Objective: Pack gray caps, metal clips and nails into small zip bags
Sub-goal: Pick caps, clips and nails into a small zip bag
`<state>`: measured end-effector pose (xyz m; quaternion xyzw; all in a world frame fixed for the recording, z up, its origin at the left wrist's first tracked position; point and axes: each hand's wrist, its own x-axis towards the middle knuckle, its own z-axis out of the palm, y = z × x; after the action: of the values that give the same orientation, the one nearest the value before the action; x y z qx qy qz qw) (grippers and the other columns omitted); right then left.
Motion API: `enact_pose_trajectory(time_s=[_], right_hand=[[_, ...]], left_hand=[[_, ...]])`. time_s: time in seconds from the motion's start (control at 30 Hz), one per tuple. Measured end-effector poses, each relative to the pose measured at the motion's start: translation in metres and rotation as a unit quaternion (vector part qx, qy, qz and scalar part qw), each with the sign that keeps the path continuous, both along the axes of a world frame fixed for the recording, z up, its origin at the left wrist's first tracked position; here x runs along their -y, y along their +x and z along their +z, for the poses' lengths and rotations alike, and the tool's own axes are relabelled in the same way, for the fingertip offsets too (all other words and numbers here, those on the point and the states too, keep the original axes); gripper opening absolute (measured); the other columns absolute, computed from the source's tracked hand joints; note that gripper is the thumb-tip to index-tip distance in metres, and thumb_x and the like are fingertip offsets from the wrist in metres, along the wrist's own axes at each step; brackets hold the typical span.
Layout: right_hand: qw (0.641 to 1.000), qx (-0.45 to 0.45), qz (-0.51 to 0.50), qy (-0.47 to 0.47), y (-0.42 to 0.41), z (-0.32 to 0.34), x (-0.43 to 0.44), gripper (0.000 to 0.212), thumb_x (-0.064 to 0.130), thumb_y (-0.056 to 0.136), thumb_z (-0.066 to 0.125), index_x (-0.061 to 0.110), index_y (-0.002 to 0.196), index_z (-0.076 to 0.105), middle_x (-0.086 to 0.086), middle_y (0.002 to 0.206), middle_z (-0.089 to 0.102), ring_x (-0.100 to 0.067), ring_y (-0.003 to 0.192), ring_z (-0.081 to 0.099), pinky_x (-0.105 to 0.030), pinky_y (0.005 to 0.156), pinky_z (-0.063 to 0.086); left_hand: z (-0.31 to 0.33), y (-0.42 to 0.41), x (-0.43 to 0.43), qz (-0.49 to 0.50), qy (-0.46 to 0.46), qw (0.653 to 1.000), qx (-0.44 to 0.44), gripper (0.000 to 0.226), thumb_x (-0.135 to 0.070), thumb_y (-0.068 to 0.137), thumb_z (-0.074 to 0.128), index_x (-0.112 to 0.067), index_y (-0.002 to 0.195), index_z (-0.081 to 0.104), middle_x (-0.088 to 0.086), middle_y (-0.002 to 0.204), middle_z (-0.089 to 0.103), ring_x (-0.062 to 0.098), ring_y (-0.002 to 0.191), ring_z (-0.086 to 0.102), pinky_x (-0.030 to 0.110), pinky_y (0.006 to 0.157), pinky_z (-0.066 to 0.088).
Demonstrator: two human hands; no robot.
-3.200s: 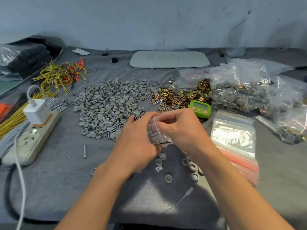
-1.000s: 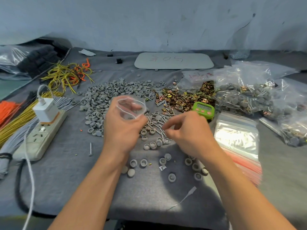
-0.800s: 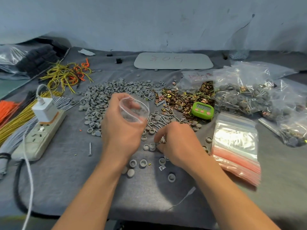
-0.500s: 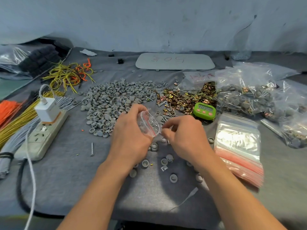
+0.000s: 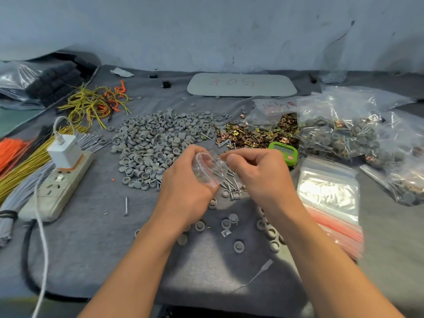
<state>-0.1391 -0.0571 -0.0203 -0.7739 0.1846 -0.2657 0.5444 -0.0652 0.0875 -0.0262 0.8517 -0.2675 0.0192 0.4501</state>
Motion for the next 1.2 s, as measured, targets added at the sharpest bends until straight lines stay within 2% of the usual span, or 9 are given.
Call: enact_pose_trajectory(time_s=[0.13, 0.27, 0.43, 0.53, 0.63, 0.73, 0.9, 1.03, 1.2], right_hand=[[0.978, -0.125, -0.016, -0.165, -0.004, -0.002, 0.007, 0.010, 0.023, 0.090, 0.076, 0.030, 0.085, 0.082, 0.016, 0.061, 0.069, 0.002, 0.049, 0.057, -0.011, 0.049, 0.041], [0.927, -0.246, 0.036, -0.280, -0.004, -0.010, -0.009, 0.013, 0.026, 0.087, 0.074, 0.033, 0.097, 0.080, 0.004, 0.084, 0.076, -0.018, 0.078, 0.070, -0.027, 0.073, 0.053], [0.906, -0.251, 0.009, -0.341, 0.000, -0.013, -0.017, 0.024, 0.011, 0.085, 0.071, 0.032, 0.097, 0.077, -0.003, 0.083, 0.075, -0.028, 0.087, 0.068, -0.032, 0.082, 0.044], [0.928, -0.215, -0.022, -0.302, 0.000, -0.013, -0.016, 0.017, 0.014, 0.089, 0.070, 0.029, 0.092, 0.078, 0.001, 0.082, 0.075, -0.024, 0.083, 0.068, -0.034, 0.089, 0.048], [0.980, -0.095, -0.053, -0.164, -0.002, -0.005, -0.010, 0.009, 0.022, 0.088, 0.078, 0.029, 0.084, 0.081, 0.016, 0.070, 0.071, -0.003, 0.069, 0.065, -0.021, 0.070, 0.049], [0.999, -0.003, -0.029, -0.043, -0.006, 0.006, -0.007, 0.010, 0.023, 0.079, 0.087, 0.028, 0.073, 0.081, 0.015, 0.062, 0.071, 0.002, 0.054, 0.058, -0.011, 0.052, 0.041], [0.999, -0.023, 0.014, -0.024, -0.007, 0.007, -0.011, 0.011, 0.023, 0.075, 0.090, 0.031, 0.073, 0.083, 0.013, 0.065, 0.074, -0.001, 0.057, 0.062, -0.017, 0.056, 0.046], [0.998, -0.037, 0.031, -0.041, -0.006, 0.006, -0.012, 0.010, 0.022, 0.083, 0.085, 0.032, 0.083, 0.084, 0.020, 0.072, 0.075, 0.000, 0.069, 0.069, -0.018, 0.061, 0.050], [0.995, -0.029, -0.073, -0.064, -0.012, 0.009, 0.011, 0.016, 0.023, 0.084, 0.083, 0.033, 0.073, 0.081, 0.022, 0.065, 0.072, 0.003, 0.064, 0.068, -0.014, 0.058, 0.049]], left_hand=[[0.000, 0.005, -0.002, 0.030, -0.067, 0.997, -0.016, 0.047, -0.015, 0.070, 0.088, -0.039, 0.099, 0.060, -0.026, 0.094, 0.070, -0.008, 0.083, 0.065, 0.022, 0.071, 0.049], [-0.001, 0.009, -0.004, 0.039, -0.089, 0.995, -0.012, 0.049, -0.011, 0.069, 0.086, -0.038, 0.099, 0.060, -0.022, 0.093, 0.072, -0.003, 0.084, 0.068, 0.028, 0.076, 0.053], [0.001, 0.003, -0.004, 0.027, -0.043, 0.999, 0.011, 0.050, -0.015, 0.069, 0.087, -0.044, 0.095, 0.056, -0.032, 0.095, 0.067, -0.013, 0.082, 0.063, 0.002, 0.062, 0.041], [0.000, 0.002, -0.006, 0.022, -0.009, 1.000, 0.012, 0.050, -0.016, 0.072, 0.087, -0.046, 0.096, 0.054, -0.033, 0.095, 0.067, -0.011, 0.077, 0.063, 0.005, 0.058, 0.042], [-0.001, 0.001, -0.008, 0.015, 0.030, 0.999, 0.009, 0.048, -0.024, 0.075, 0.087, -0.045, 0.101, 0.053, -0.020, 0.092, 0.069, -0.001, 0.081, 0.064, 0.019, 0.064, 0.047], [-0.002, -0.001, -0.007, 0.003, 0.055, 0.998, 0.013, 0.049, -0.024, 0.077, 0.085, -0.046, 0.102, 0.050, -0.016, 0.093, 0.067, 0.004, 0.084, 0.061, 0.030, 0.069, 0.050], [-0.003, -0.004, -0.002, -0.017, 0.069, 0.997, 0.010, 0.049, -0.017, 0.076, 0.079, -0.047, 0.101, 0.048, -0.008, 0.091, 0.066, 0.014, 0.080, 0.062, 0.040, 0.067, 0.053], [-0.002, -0.005, 0.000, -0.027, 0.048, 0.998, 0.024, 0.044, -0.018, 0.076, 0.079, -0.042, 0.100, 0.052, -0.015, 0.085, 0.066, 0.004, 0.074, 0.062, 0.027, 0.062, 0.051], [0.000, -0.003, -0.001, -0.008, -0.010, 1.000, 0.004, 0.043, -0.023, 0.074, 0.089, -0.040, 0.099, 0.057, -0.027, 0.093, 0.068, -0.008, 0.078, 0.064, 0.009, 0.061, 0.045]])
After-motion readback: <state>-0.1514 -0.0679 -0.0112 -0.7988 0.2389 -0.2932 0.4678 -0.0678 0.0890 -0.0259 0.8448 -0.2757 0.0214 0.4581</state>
